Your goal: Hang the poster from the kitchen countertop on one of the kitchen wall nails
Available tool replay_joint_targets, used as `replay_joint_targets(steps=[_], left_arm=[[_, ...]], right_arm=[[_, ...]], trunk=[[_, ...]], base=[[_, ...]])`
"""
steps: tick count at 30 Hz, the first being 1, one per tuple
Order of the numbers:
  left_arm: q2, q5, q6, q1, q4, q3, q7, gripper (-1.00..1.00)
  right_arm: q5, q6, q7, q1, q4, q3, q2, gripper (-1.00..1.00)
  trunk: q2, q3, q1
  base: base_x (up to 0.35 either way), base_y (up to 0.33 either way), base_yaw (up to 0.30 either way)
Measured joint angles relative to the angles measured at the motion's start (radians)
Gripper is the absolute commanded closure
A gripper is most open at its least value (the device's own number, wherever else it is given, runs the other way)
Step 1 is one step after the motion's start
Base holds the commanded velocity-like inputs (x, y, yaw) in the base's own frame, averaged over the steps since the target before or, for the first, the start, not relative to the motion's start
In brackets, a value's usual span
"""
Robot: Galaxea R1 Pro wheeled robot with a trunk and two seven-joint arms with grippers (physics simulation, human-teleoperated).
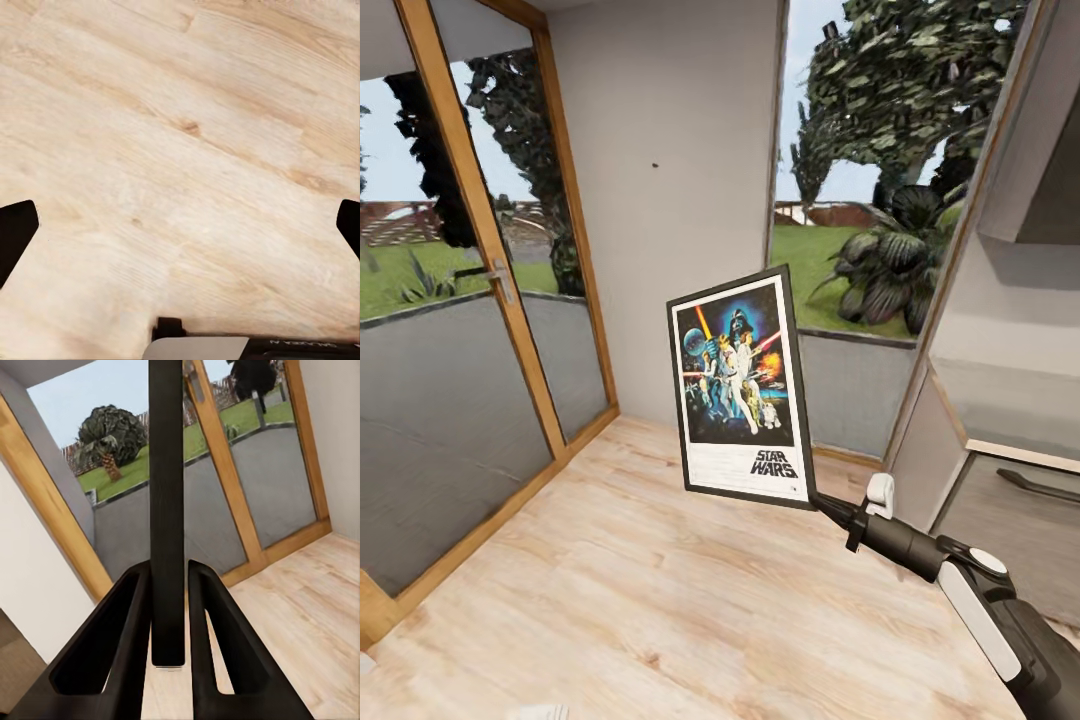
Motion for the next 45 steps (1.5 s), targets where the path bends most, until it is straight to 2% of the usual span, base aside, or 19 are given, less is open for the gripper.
replay_joint_targets(steps=[45], left_arm=[[0.0,0.0,0.001,0.0,0.0,-0.001,0.0,-1.0]], right_arm=[[0.0,-0.001,0.0,0.0,0.003,0.013,0.002,1.0]], trunk=[[0.0,0.0,0.0]], base=[[0.228,0.299,0.0]])
